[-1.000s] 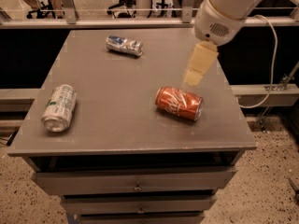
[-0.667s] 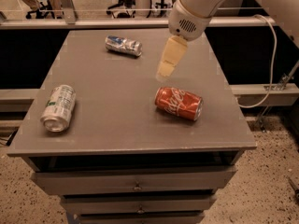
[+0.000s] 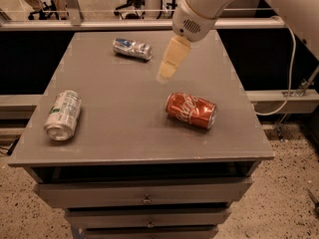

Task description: Place redbull can upright

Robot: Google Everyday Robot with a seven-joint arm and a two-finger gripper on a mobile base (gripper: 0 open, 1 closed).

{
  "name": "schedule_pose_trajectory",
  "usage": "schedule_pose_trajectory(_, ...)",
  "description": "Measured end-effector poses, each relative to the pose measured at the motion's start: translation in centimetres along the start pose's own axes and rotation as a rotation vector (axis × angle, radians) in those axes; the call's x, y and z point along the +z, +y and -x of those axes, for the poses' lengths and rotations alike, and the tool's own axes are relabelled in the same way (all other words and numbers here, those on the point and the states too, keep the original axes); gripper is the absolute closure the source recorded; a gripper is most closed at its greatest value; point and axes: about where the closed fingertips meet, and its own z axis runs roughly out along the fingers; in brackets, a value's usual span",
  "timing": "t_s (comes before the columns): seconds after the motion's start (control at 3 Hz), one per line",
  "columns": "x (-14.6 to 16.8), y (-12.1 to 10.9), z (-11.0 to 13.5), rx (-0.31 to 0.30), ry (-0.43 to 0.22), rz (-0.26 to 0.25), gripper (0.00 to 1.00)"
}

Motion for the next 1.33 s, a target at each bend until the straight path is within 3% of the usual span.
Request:
schedule_pose_trajectory(0.33, 2.8, -4.0, 6.8, 0.01, -0.14, -0.071, 0.0)
schedule_pose_trajectory(0.67, 5.1, -6.6, 11.0, 0.025, -0.195, -0.097, 0.0)
schedule_pose_trajectory(1.0, 8.6, -8.3, 14.1, 0.049, -0.195, -0.098, 0.0)
schedule_pose_trajectory(1.33, 12.2, -9.8, 15.4, 0.086, -0.153, -0.09, 0.0)
